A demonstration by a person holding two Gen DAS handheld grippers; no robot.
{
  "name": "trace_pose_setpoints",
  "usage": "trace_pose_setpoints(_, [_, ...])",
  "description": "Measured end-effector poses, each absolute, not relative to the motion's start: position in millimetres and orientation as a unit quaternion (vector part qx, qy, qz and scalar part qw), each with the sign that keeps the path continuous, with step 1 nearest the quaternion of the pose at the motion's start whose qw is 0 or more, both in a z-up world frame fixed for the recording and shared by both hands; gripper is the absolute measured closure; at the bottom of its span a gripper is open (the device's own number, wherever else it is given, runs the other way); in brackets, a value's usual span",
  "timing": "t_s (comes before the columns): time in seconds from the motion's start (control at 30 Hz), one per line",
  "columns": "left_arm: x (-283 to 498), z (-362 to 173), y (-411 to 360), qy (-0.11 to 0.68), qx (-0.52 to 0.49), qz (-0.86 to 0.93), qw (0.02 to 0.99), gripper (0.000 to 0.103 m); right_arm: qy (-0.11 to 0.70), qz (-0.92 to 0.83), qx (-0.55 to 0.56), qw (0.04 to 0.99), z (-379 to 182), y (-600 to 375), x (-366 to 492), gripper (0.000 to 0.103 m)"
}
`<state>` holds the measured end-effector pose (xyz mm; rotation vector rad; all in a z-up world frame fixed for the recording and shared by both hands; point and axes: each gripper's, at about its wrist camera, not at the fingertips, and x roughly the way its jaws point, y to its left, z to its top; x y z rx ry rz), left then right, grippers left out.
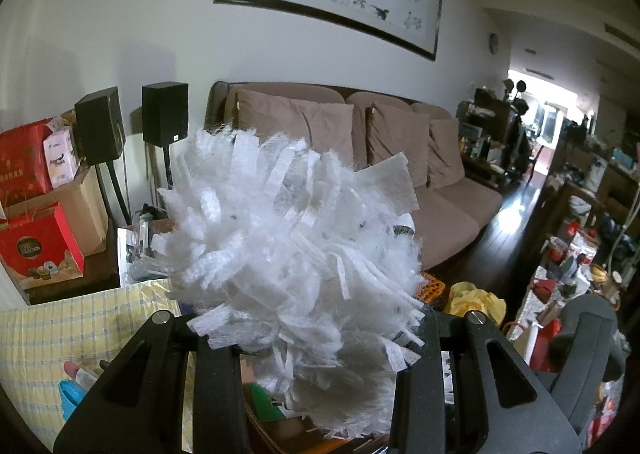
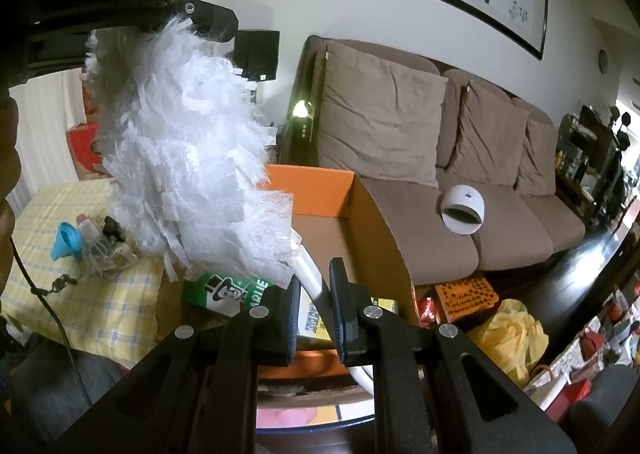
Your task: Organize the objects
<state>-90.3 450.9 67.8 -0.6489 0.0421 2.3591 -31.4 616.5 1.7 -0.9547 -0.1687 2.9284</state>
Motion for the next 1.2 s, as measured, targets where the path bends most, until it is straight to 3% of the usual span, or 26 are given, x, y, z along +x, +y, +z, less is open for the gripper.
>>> trace_pose_setpoints(1.2, [-86.5, 57.7, 460.0, 0.022, -0.257, 0.905, 0.339, 0.071, -0.054, 0.945, -0.321, 0.032, -2.6, 616.4, -32.7, 0.089])
